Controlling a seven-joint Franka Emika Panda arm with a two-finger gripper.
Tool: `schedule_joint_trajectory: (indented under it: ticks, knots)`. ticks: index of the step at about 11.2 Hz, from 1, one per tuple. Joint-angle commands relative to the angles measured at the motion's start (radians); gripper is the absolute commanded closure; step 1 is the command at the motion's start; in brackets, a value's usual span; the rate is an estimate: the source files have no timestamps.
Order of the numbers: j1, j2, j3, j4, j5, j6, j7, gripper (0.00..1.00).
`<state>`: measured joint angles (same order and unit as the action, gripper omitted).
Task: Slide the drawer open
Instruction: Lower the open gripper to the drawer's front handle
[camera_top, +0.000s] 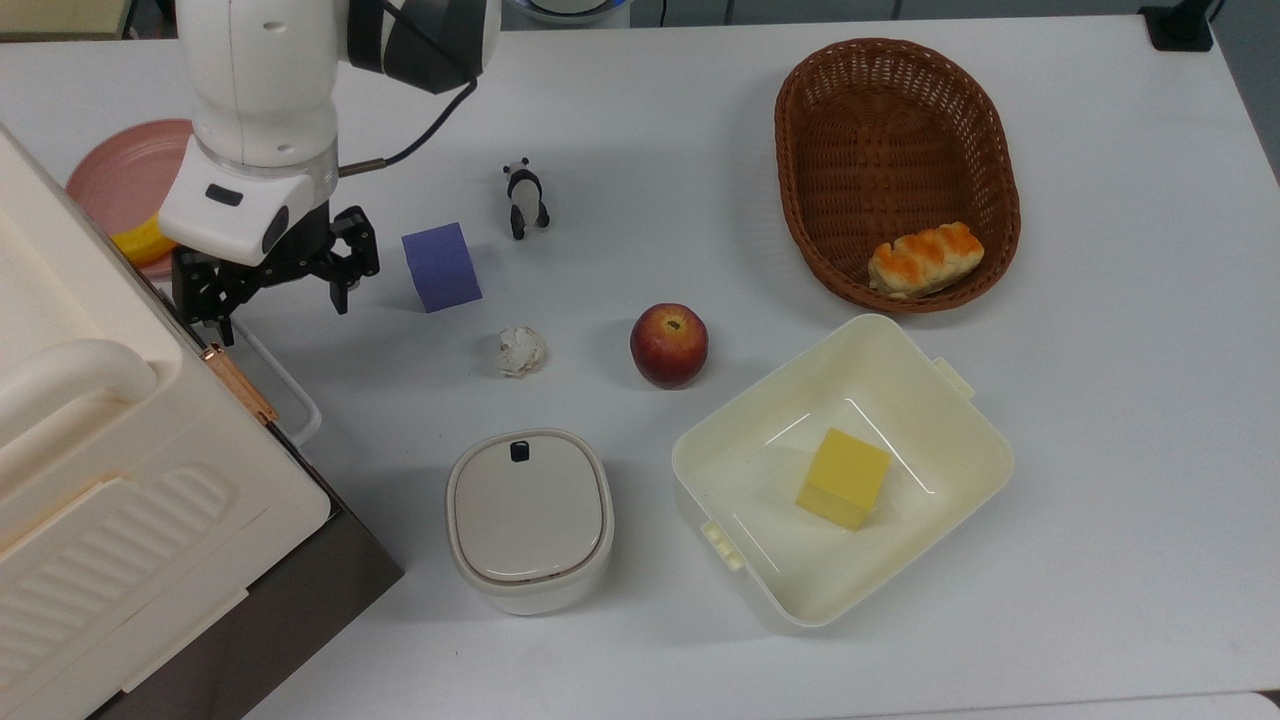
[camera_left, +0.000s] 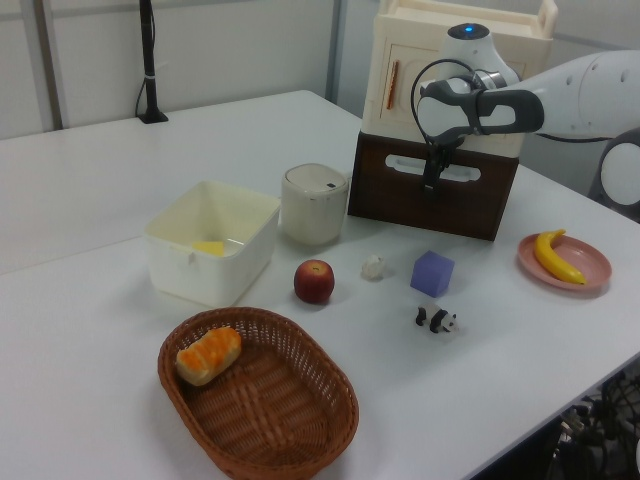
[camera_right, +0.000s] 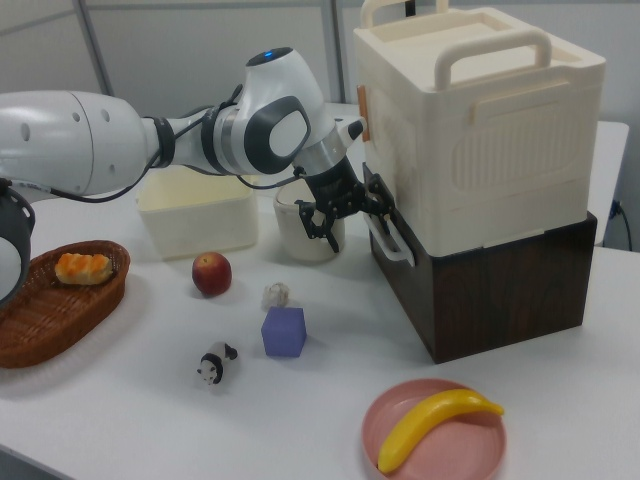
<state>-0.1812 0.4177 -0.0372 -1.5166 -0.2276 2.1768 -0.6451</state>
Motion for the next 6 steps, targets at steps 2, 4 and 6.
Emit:
schedule_joint_trajectory:
  ticks: [2,4,6]
  knots:
    - [0.0,0.016,-0.004,0.006,-0.018,0.05,-0.014,0.0]
    - [-0.001,0.018,-0.006,0.006,-0.018,0.051,-0.016,0.0]
    - [-0.001,0.018,-0.004,0.006,-0.018,0.052,-0.016,0.0]
